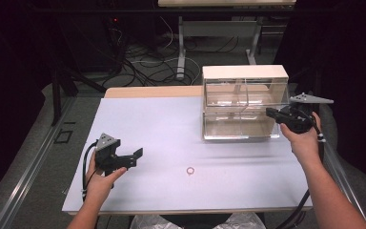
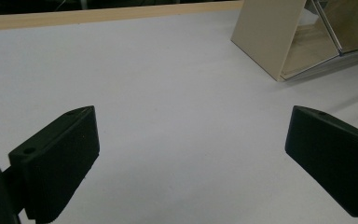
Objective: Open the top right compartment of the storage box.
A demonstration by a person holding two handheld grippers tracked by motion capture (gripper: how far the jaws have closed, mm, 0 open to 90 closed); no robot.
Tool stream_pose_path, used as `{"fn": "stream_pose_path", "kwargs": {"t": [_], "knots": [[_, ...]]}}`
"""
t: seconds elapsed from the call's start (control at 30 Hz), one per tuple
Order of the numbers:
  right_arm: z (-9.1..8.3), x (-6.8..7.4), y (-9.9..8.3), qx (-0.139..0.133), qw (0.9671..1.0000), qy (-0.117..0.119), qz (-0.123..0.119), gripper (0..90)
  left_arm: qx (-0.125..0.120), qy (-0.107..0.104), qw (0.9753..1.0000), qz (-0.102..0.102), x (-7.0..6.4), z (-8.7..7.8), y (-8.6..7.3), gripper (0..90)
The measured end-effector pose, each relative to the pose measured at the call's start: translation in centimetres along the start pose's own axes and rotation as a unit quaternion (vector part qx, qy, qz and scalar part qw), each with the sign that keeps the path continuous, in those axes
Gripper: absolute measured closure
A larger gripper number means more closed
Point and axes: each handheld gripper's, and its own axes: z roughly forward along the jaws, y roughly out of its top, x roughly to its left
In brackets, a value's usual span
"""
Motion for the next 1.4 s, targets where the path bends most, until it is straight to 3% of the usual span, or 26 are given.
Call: {"fn": "stream_pose_path", "kwargs": {"t": [0.4,1.4], "knots": [[0.13,-0.09,0.1,-0.012,0.9999,-0.003,-0.003,90.0,0.001,-0.001,1.0,-0.002,-0.03,0.07,-0.04,3.3],[-0.24,0.13,0.62,-0.011,0.9999,-0.008,-0.011,90.0,0.005,-0.004,1.0,-0.004,-0.17,0.17,-0.11,3.3]]}}
